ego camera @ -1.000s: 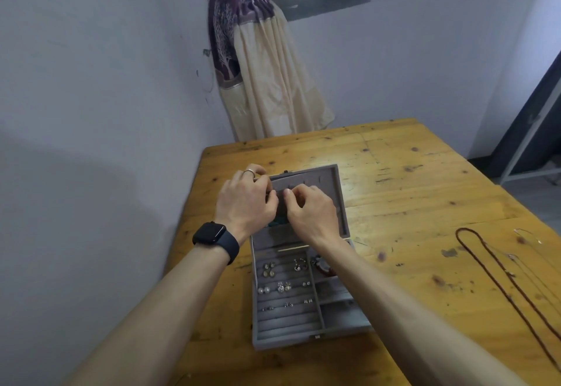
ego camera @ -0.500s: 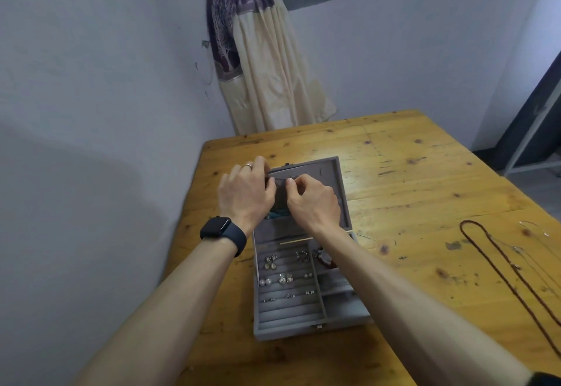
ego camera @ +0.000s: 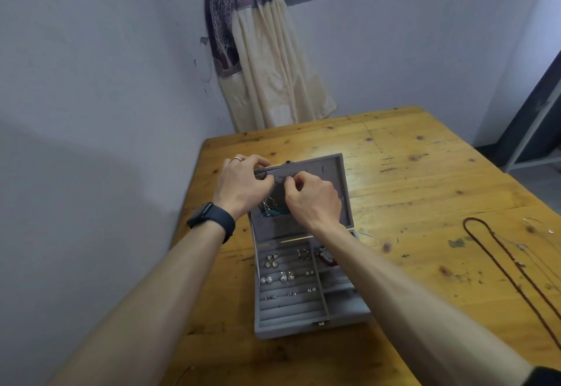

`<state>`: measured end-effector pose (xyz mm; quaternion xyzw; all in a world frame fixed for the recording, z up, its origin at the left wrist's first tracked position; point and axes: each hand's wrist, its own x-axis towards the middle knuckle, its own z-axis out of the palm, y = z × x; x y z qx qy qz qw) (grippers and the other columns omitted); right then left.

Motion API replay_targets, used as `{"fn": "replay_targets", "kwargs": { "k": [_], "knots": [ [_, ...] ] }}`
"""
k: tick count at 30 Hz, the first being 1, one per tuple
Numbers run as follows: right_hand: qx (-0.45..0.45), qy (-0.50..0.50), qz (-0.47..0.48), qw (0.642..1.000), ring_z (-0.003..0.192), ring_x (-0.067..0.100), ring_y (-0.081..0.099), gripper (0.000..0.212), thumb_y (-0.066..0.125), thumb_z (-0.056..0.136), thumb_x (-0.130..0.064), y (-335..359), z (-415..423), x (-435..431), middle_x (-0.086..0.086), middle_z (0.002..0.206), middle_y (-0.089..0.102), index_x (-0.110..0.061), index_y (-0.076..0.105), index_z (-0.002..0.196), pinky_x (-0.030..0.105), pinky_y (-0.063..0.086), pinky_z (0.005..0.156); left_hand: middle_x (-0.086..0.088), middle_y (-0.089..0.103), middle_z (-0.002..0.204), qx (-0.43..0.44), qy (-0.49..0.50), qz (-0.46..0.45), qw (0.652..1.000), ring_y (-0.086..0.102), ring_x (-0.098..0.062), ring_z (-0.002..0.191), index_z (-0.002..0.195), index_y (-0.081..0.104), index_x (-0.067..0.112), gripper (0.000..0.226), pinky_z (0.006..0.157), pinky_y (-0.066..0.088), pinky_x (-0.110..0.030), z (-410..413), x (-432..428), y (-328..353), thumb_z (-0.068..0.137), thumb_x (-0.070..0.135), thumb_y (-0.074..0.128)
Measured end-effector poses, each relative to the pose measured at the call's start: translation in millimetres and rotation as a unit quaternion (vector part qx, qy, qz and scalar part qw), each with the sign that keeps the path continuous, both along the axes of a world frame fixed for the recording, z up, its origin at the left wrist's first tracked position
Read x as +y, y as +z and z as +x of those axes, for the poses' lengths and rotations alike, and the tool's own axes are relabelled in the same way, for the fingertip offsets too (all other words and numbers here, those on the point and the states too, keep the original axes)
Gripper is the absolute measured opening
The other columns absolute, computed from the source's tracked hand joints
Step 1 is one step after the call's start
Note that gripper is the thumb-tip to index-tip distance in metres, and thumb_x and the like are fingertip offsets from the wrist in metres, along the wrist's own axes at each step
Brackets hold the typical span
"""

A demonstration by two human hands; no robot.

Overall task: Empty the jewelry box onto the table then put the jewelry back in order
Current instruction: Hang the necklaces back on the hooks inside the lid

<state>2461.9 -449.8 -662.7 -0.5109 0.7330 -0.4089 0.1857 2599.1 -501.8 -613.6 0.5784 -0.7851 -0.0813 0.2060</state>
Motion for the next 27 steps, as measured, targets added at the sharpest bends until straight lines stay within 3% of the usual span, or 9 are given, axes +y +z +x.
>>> {"fn": "replay_targets", "kwargs": {
  "k": [8, 12, 16, 19, 23, 27],
  "knots": [
    [0.039, 0.007, 0.035, 0.999, 0.084, 0.034, 0.063, 0.033, 0.047, 0.090, -0.047, -5, -1, 13, 0.005, 0.082, 0.068, -0.021, 0.068, 0.084, 0.033, 0.043, 0.068, 0.014, 0.062, 0.101, 0.023, -0.050, 0.001, 0.998, 0.057, -0.016, 0.106, 0.103, 0.062, 0.039, 0.038, 0.090, 0.053, -0.043, 17, 3, 4, 0.075, 0.063, 0.067],
    [0.074, 0.011, 0.036, 0.997, 0.089, 0.033, 0.063, 0.034, 0.048, 0.093, -0.051, -9, -8, 19, 0.003, 0.091, 0.069, -0.024, 0.068, 0.087, 0.033, 0.041, 0.069, 0.011, 0.066, 0.106, 0.043, -0.060, 0.002, 0.997, 0.059, -0.012, 0.105, 0.104, 0.063, 0.037, 0.030, 0.090, 0.054, -0.044, 21, 8, 7, 0.080, 0.053, 0.070],
    [0.081, 0.031, -0.051, 0.995, 0.084, 0.032, 0.063, 0.025, 0.057, 0.093, -0.049, -19, -14, 24, -0.001, 0.100, 0.059, -0.025, 0.057, 0.098, 0.040, 0.052, 0.072, 0.012, 0.065, 0.099, 0.042, -0.050, -0.019, 0.998, 0.060, -0.014, 0.099, 0.104, 0.062, 0.036, 0.029, 0.084, 0.056, -0.042, 16, 13, 11, 0.081, 0.048, 0.073],
    [0.123, 0.080, -0.129, 0.981, 0.085, 0.031, 0.064, 0.021, 0.063, 0.095, -0.034, -33, -24, 28, 0.003, 0.110, 0.057, -0.021, 0.059, 0.111, 0.043, 0.056, 0.068, 0.012, 0.065, 0.098, 0.020, -0.049, -0.032, 0.998, 0.059, -0.016, 0.097, 0.106, 0.060, 0.036, 0.028, 0.082, 0.055, -0.042, 14, 17, 12, 0.082, 0.047, 0.071],
    [0.239, 0.088, -0.209, 0.944, 0.098, 0.027, 0.057, 0.024, 0.063, 0.096, -0.026, -57, -40, 31, 0.006, 0.111, 0.064, -0.015, 0.069, 0.117, 0.042, 0.054, 0.079, 0.012, 0.065, 0.098, -0.001, -0.051, -0.062, 0.997, 0.058, -0.019, 0.098, 0.104, 0.058, 0.038, 0.024, 0.082, 0.053, -0.042, 14, 20, 12, 0.085, 0.048, 0.069],
    [0.302, 0.096, -0.198, 0.928, 0.087, 0.025, 0.062, 0.025, 0.052, 0.099, -0.035, -61, -46, 34, -0.002, 0.103, 0.068, -0.021, 0.066, 0.115, 0.039, 0.047, 0.075, 0.007, 0.063, 0.102, -0.011, -0.061, -0.072, 0.996, 0.055, -0.021, 0.101, 0.097, 0.059, 0.035, 0.016, 0.080, 0.047, -0.037, 15, 20, 7, 0.088, 0.043, 0.069]
  ]
}}
